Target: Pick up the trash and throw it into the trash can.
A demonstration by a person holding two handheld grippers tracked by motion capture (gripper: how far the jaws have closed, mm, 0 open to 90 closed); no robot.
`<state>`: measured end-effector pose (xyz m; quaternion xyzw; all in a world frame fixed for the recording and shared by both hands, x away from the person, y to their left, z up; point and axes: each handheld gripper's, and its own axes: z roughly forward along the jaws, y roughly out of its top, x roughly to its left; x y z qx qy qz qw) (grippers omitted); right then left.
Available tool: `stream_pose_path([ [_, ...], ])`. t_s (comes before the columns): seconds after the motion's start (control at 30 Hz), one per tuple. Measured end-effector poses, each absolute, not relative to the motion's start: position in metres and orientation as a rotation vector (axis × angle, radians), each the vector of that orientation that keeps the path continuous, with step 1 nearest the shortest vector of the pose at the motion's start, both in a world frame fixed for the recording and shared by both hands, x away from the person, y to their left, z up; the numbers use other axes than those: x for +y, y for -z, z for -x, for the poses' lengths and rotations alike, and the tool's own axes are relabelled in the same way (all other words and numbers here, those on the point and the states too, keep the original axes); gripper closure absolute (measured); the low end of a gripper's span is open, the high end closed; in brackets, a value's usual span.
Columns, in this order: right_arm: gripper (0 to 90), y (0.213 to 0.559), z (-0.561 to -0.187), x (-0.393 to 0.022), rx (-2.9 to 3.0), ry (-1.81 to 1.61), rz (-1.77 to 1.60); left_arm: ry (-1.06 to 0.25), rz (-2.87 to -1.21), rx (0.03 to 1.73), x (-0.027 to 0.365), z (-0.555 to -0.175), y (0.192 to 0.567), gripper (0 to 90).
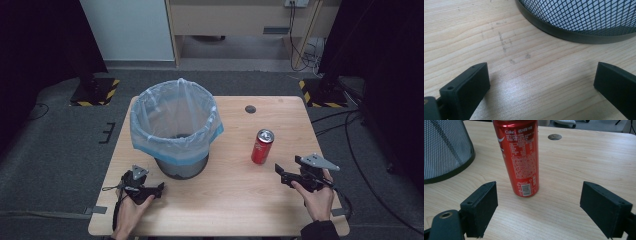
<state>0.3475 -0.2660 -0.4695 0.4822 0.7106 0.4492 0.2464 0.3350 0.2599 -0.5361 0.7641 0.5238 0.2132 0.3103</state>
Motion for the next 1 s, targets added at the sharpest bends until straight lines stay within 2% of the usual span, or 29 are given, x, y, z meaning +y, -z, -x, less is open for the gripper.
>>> stream_pose_path([
  [1.0, 14.4, 0.448, -0.392, -0.241, 1.916, -1.302, -1.269, -0.565, -2.016, 1.387, 0.259, -0.335, 0.536, 0.0],
])
